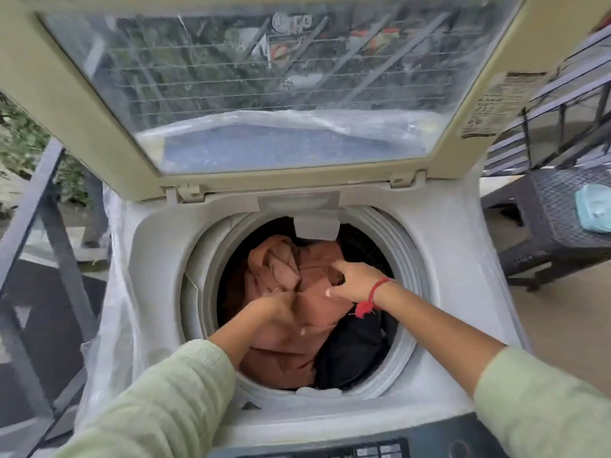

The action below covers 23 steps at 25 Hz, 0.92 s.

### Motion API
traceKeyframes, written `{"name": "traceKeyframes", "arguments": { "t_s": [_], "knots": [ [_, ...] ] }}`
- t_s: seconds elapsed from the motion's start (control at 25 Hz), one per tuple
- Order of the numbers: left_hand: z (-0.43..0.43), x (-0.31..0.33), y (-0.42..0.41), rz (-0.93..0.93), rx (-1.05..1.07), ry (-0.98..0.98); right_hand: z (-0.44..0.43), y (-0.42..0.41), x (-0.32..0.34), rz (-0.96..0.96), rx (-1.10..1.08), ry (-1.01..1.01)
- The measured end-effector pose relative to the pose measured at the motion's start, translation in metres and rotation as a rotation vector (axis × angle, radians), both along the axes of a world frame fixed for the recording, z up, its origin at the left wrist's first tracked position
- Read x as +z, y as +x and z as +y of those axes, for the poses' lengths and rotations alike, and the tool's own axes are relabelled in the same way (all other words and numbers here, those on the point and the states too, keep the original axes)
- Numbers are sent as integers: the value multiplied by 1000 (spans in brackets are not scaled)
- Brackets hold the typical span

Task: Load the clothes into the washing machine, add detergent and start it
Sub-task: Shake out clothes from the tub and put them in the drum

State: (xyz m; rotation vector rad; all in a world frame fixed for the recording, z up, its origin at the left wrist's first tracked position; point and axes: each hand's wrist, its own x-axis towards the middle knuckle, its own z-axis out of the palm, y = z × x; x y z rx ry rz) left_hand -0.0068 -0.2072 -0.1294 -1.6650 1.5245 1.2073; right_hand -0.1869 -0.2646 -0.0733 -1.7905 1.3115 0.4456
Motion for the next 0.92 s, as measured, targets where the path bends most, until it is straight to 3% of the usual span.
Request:
{"name": "traceKeyframes", "arguments": {
  "t_s": [0.12, 0.2, 0.32, 0.52, 0.6, 0.76, 0.92],
  "knots": [
    [11, 54, -30, 231, 174, -447, 13, -41, 83, -379, -186, -130],
    [16, 91, -62, 352, 255, -790, 36, -85, 119, -546, -311, -329],
    [21, 145, -126, 482, 191, -984, 81, -165, 139, -664, -516, -511],
    [18, 170, -245, 660, -123, -1055, 153, -309, 122, -609, -954, -546],
    [12, 165, -295, 650, -296, -1037, 175, -360, 101, -517, -1120, -567],
    [-11, 130, -387, 413, -628, -766, 203, -436, 39, -373, -1327, -478],
    [-43, 74, -451, 162, -838, -446, 206, -464, -26, -289, -1303, -343]
  ]
}}
